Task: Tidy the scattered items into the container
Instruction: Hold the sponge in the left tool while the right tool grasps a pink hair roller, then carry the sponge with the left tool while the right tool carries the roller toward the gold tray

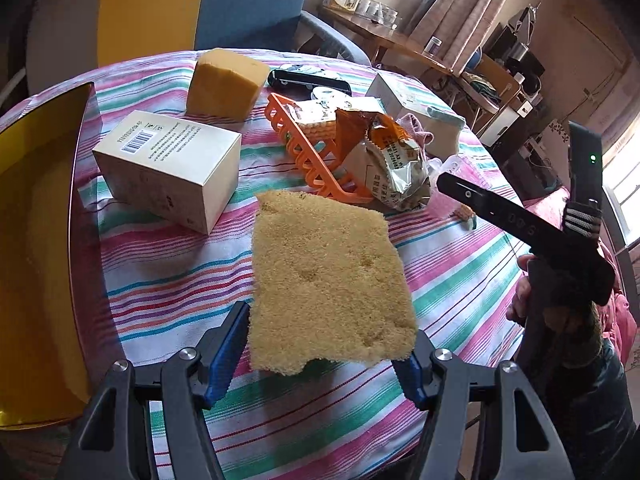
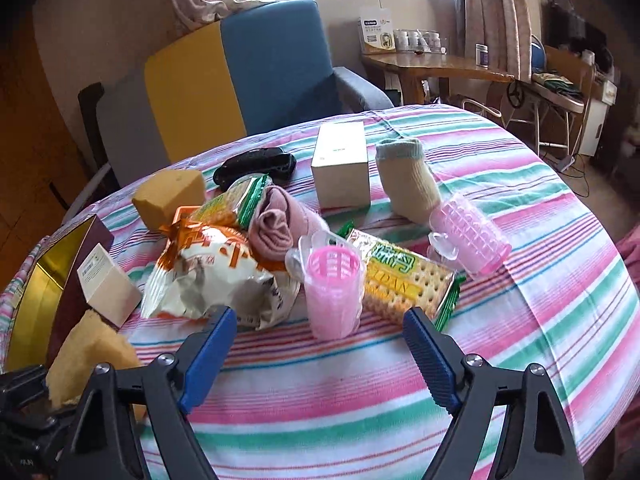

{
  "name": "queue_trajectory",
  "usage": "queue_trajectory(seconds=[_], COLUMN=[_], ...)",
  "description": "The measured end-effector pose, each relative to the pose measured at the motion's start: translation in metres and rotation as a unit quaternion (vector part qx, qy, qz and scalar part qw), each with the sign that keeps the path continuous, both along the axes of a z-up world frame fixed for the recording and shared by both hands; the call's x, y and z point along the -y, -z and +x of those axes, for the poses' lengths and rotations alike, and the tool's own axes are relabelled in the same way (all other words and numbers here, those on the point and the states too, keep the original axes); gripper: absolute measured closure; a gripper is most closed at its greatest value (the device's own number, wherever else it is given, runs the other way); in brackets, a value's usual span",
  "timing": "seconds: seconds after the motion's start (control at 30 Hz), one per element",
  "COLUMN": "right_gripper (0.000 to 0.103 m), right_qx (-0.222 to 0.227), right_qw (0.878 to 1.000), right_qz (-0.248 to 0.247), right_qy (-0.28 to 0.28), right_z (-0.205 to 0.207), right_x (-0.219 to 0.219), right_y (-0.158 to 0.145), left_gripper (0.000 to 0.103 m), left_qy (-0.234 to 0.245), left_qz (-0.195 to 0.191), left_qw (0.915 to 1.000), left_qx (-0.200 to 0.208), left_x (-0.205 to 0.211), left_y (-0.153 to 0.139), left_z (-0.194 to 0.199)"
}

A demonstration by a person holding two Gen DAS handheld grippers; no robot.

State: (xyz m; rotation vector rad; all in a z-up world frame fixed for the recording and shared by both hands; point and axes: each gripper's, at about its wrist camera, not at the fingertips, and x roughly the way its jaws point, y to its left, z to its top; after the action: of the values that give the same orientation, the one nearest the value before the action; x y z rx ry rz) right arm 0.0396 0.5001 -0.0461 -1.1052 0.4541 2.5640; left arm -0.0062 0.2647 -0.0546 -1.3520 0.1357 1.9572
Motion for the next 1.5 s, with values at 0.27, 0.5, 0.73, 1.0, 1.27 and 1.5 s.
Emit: queue_trajectory(seconds=[0.27,0.5,0.73,1.0,1.27,1.5], right_gripper=[0.067,0.069,0.069,0.067,0.054,0.029], right_qx=[0.020,0.009,0.003,0.010,0.019,0.005], right_qw=[1.000,0.999,0.996,0.995,0.998,0.996], right_qz=[0.011,-0.022,-0.079,-0.076,-0.042,-0.078], right_qy=[-0.010,-0.030,-0.051,-0.068,-0.044,-0.040], right_z=[-0.012,0.020,0.050,0.060,0.052,0.046], right_x=[0.000,0.021,0.042,0.060,0.056,0.047], right_y=[0.009,0.005,0.008,0.010,0.019,0.031], left_gripper=[0.041,0.044,0.044,0.043,0.040,0.036], left_qy=[0.002,0.003,0.015,0.016,0.008,0.006], left_qz=[0.030,0.048,0.052,0.046,0.040,0.016], left_qw=[0.9995,0.9988,0.9985,0.9986,0.9986,0.9999], left_qx=[0.006,0.008,-0.001,-0.023,-0.032,-0.003], left_x=[0.006,0.019,0.031,0.044,0.038,0.036], left_y=[0.003,0.000,-0.005,-0.009,-0.003,0.018], left_z=[-0.001,0.002,0.017,0.029,0.022,0.021])
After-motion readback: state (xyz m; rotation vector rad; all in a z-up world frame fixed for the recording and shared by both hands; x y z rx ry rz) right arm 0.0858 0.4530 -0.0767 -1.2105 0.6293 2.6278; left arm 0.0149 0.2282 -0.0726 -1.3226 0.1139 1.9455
